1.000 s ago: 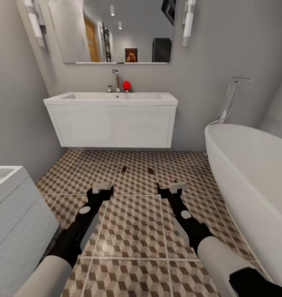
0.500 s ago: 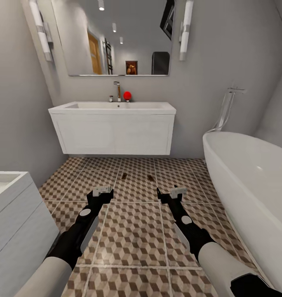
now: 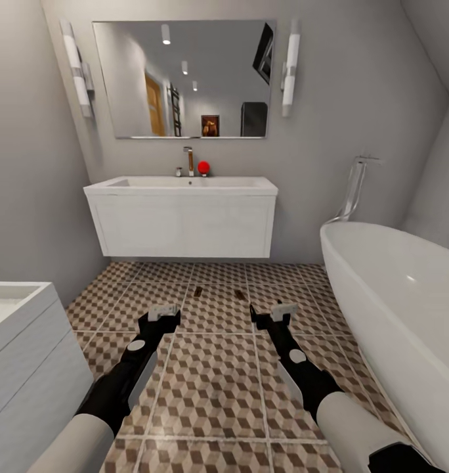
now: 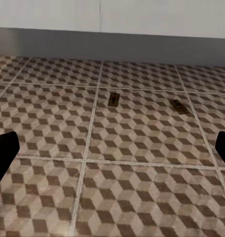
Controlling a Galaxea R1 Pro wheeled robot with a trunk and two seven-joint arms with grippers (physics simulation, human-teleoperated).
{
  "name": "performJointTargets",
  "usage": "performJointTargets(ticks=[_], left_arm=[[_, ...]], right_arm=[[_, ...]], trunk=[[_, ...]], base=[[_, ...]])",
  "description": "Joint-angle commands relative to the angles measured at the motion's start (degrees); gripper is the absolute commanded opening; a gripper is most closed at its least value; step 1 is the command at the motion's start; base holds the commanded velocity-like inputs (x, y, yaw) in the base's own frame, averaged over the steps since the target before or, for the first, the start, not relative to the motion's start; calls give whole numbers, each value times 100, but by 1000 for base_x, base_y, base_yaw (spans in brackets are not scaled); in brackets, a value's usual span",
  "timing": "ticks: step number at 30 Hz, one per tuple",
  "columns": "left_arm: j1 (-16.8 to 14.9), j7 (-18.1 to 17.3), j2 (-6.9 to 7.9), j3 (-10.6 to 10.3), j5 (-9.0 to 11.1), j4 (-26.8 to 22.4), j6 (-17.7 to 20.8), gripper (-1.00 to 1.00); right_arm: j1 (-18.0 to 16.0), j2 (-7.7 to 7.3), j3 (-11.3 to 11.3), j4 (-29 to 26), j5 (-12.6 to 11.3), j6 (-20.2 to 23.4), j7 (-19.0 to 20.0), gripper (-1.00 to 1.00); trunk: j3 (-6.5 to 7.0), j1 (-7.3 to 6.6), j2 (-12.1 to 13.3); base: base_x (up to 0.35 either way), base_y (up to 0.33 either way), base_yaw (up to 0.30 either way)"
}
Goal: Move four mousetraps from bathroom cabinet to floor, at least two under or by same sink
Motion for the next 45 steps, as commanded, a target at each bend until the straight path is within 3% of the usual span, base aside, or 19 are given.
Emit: performJointTargets(ticks=[1,11,17,21,30,45], left_arm=[[2,44,4,-20,60,-1,24,100],[66,44,4,-20,60,183,1,100],[82,40,4,-20,60,421,-220,100],[86,36,4,-20,60,703,-537,100],[88,35,4,-20,60,1529,-1204,100],[96,27,4,-20,60,3104,-2447,100]], right_arm=[[-2,-5,47,6,-55,-22,-28,100],[108,-6,47,13,-55,-141,-28,100],[166,-5,47,26,-52,-287,-34,100],[229,-7,47,83,-46,-333,-35,100],[340,-6,47,307,-38,-569,-31,100],[371,-5,55,1262,-53,-1356,-28,100]], trunk=[[17,-4,-1],[239,-29,13],[372,-45,21],[460,-55,26],[622,-253,387],[891,-582,989]], base=[[0,0,0],[0,0,0],[0,0,0],[0,0,0],[0,0,0],[0,0,0]])
